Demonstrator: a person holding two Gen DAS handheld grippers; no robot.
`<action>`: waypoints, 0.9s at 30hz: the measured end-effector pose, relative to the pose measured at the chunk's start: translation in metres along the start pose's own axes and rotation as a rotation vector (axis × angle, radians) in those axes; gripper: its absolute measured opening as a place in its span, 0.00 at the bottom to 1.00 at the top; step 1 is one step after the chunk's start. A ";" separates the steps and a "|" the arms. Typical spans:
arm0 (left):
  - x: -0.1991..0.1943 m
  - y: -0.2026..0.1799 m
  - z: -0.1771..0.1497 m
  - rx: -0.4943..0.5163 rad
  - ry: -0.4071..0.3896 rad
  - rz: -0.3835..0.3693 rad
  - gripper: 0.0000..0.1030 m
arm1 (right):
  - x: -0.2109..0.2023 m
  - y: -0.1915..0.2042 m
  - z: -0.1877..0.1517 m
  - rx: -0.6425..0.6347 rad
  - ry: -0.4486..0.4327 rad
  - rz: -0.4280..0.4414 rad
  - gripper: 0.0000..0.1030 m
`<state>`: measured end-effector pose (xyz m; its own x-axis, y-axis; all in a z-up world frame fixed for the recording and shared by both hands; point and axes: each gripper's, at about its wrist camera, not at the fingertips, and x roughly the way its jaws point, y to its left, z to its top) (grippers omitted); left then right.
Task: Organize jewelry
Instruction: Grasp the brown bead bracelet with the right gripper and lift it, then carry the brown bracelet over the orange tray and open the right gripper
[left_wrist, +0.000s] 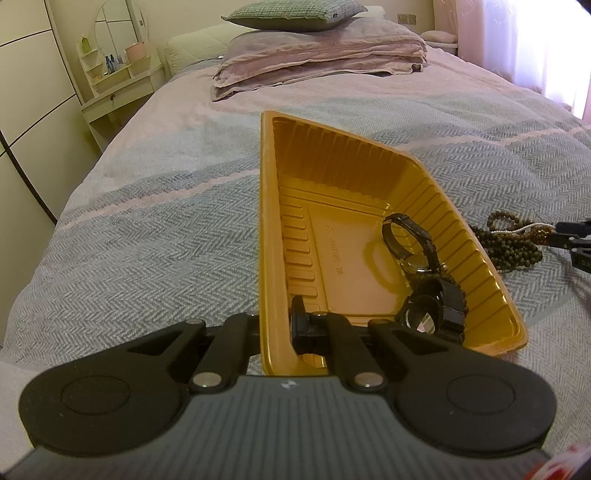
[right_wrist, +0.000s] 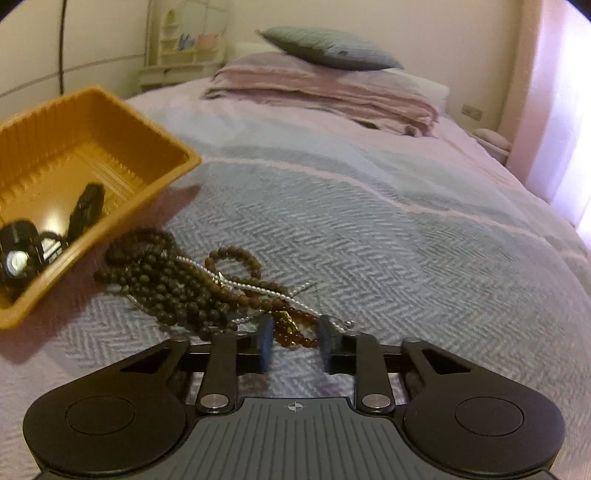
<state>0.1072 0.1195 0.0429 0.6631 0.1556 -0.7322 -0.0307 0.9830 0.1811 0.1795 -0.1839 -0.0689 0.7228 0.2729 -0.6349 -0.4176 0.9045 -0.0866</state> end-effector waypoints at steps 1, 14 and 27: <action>0.000 0.000 0.000 0.000 0.000 0.000 0.04 | 0.003 0.000 0.001 -0.009 0.006 0.001 0.13; 0.000 0.000 0.000 0.001 -0.001 0.000 0.03 | -0.016 -0.006 0.003 0.029 -0.039 -0.023 0.07; 0.000 0.001 -0.001 -0.005 -0.003 -0.004 0.03 | -0.077 -0.016 0.028 0.063 -0.171 -0.027 0.07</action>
<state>0.1066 0.1206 0.0421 0.6653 0.1517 -0.7310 -0.0321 0.9840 0.1750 0.1460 -0.2100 0.0024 0.8185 0.2949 -0.4930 -0.3652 0.9296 -0.0502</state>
